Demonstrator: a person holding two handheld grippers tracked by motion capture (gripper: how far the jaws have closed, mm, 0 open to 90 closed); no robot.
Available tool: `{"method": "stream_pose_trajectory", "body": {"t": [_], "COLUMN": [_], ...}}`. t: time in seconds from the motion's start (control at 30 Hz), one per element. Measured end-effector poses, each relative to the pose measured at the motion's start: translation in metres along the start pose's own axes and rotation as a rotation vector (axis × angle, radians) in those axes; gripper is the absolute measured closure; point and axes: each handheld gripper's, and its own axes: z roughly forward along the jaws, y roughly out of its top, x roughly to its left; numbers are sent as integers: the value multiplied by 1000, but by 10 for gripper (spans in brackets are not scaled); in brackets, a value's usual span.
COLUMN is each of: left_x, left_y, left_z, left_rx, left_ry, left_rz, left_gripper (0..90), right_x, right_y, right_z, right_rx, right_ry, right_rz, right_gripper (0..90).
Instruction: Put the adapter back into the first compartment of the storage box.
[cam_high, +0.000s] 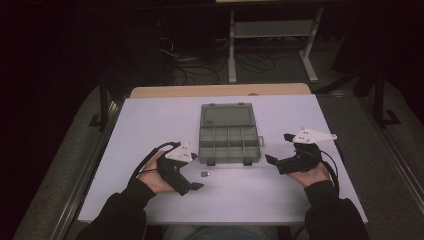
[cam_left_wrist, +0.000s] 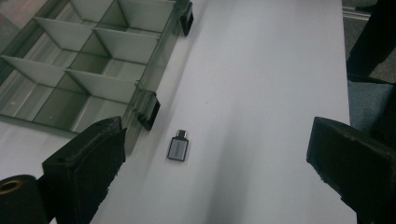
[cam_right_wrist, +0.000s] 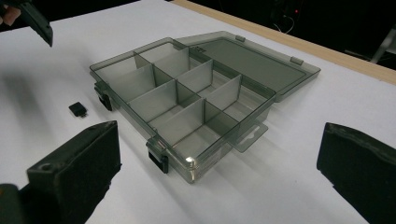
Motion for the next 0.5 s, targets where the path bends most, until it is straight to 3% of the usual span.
{"method": "stream_pose_trajectory", "body": {"t": [0.23,0.5], "left_x": [0,10], "left_y": [2,-1], "left_z": [7,16], "left_rx": [7,34], "left_ry": [-16,-46], "left_rz": [18,-7], "left_gripper": [138,167], "right_x": [0,0], "right_y": [0,0], "right_z": [0,1], "right_rx": [1,4], "right_ry": [2,5], "right_rz": [-1,-5], "right_gripper": [0,0]}}
